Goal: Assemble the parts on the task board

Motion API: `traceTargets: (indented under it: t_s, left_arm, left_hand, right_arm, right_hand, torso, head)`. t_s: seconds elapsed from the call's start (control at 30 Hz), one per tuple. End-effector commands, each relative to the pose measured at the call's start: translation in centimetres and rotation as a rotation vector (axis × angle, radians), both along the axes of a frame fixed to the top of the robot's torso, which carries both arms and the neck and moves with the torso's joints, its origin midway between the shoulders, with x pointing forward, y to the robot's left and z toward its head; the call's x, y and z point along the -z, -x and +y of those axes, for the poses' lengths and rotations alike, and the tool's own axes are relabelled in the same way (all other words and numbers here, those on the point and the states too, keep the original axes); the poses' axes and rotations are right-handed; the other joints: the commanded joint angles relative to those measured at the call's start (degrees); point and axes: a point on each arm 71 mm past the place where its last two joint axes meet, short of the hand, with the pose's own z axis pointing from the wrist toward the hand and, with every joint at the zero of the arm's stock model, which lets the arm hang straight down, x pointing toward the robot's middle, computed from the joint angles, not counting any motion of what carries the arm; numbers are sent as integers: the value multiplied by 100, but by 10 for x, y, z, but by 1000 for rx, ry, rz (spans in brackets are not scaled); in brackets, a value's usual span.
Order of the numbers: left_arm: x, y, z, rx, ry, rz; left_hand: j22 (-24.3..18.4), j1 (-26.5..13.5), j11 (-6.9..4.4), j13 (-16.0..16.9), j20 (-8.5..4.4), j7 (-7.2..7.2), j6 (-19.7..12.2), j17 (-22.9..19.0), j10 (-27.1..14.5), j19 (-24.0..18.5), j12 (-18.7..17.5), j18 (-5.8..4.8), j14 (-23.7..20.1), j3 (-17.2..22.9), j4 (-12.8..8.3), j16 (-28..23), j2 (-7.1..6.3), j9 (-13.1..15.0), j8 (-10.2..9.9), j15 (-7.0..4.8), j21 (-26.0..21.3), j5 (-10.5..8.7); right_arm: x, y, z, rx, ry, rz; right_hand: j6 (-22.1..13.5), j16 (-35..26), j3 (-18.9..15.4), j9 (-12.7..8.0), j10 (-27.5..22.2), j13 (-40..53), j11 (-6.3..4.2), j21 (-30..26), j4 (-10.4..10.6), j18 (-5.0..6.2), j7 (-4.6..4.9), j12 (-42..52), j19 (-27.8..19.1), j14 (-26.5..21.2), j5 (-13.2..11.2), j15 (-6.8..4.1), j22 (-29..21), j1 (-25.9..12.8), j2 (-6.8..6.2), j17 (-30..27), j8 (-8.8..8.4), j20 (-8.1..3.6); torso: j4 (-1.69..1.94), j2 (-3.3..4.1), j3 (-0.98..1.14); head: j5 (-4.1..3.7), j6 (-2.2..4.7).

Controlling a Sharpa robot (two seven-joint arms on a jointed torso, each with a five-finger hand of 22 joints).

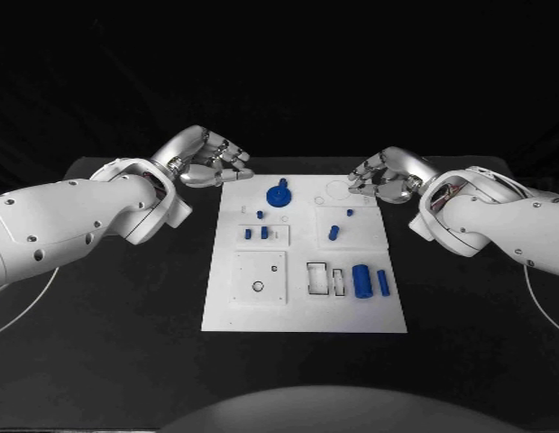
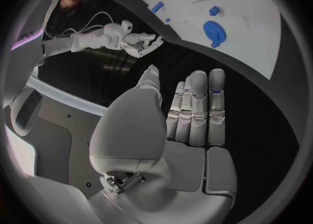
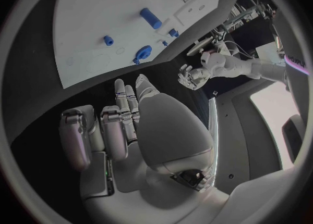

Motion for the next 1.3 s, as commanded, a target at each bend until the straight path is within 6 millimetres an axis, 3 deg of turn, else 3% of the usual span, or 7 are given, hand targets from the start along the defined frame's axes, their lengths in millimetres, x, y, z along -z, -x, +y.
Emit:
traceTargets:
  t_s: [0.03, 0.2, 0.4, 0.67, 0.77, 1.13, 1.3]
  left_arm:
    - [-3, -1, 6, -139, 273, 57]
    - [0, 4, 3, -162, 398, 120]
    - [0, 6, 2, -182, 483, 155]
    - [0, 8, 0, -187, 529, 169]
    - [0, 8, -1, -187, 535, 171]
    - [0, 9, -2, -197, 537, 165]
    - [0, 9, -1, -198, 537, 163]
  left_hand:
    - [-282, -144, 110, -2, 72, 55, -26, -279, -53, -200, -49, 39, -330, -107, 6, -460, -51, -10, -48, 74, -483, 25]
    - [-986, -437, 263, -20, 357, 197, -124, -1011, -357, -807, -117, 12, -1319, -157, 18, -1436, -189, -5, -103, 366, -1506, 62]
    - [-1593, -503, 413, -36, 579, 306, -304, -1551, -845, -1208, -102, 13, -1942, -272, 31, -1924, -414, -15, -117, 580, -2210, 111]
    - [-2357, -526, 498, -32, 804, 380, -481, -2165, -1103, -1538, -7, 56, -2389, -308, 28, -2172, -469, -13, -80, 732, -2899, 147]
    - [-2500, -499, 524, -34, 834, 398, -542, -2296, -1181, -1595, -3, 48, -2506, -296, 29, -2211, -453, -19, -86, 764, -3010, 155]
    - [-2770, -423, 526, -28, 834, 400, -581, -2524, -1245, -1473, 98, 62, -2495, -97, 17, -2088, -162, -5, -36, 761, -3015, 114]
    - [-2823, -412, 525, -28, 832, 399, -585, -2570, -1256, -1441, 123, 62, -2495, -67, 16, -2055, -118, -2, -22, 760, -3014, 104]
  right_arm:
    - [3, 0, 4, -63, 230, -59]
    - [9, -2, 6, -68, 318, -42]
    - [13, -2, 8, -70, 366, -7]
    - [19, -3, 11, -75, 414, 39]
    - [21, -3, 13, -80, 429, 57]
    - [25, -3, 19, -85, 444, 66]
    - [27, -4, 21, -86, 454, 73]
  right_hand:
    - [-2, 23, 35, -32, 49, -131, -14, 26, -18, -38, -24, -102, 600, 597, -35, 18, 1510, 14, -62, 1510, -50, 32]
    - [156, 23, 93, -61, 132, -365, -39, 26, -45, -38, -49, -257, 600, 597, -142, -2, 1510, 18, -75, 1510, -58, 13]
    - [244, 23, 112, -75, 180, -472, -47, 26, -45, -38, -88, -320, 600, 597, -196, -18, 1510, 0, -77, 1510, -61, 4]
    - [298, 23, 128, -93, 208, -565, -101, 26, -48, -38, -71, -379, 600, 597, -217, -79, 1510, -11, -80, 1510, -76, -38]
    - [324, 23, 138, -100, 230, -605, -126, 26, -52, -38, -77, -400, 600, 597, -223, -114, 1510, -10, -79, 1510, -82, -69]
    - [368, 23, 161, -126, 326, -703, -202, 26, -50, -38, -89, -437, 600, 597, -227, -212, 1510, -14, -83, 1510, -110, -162]
    - [387, 23, 195, -136, 366, -740, -228, 26, -61, -38, -108, -453, 600, 597, -227, -242, 1510, 14, -65, 1510, -119, -194]
  torso:
    - [7, 3, 1]
    - [-5, 5, 0]
    - [0, 7, 1]
    - [5, 6, 0]
    - [-1, 6, -3]
    - [1, 7, 1]
    - [-2, -1, 0]
  head:
    - [-11, 11]
    - [-31, 25]
    - [-62, 6]
    - [-78, -3]
    - [-82, -13]
    - [-141, -25]
    - [-157, -40]
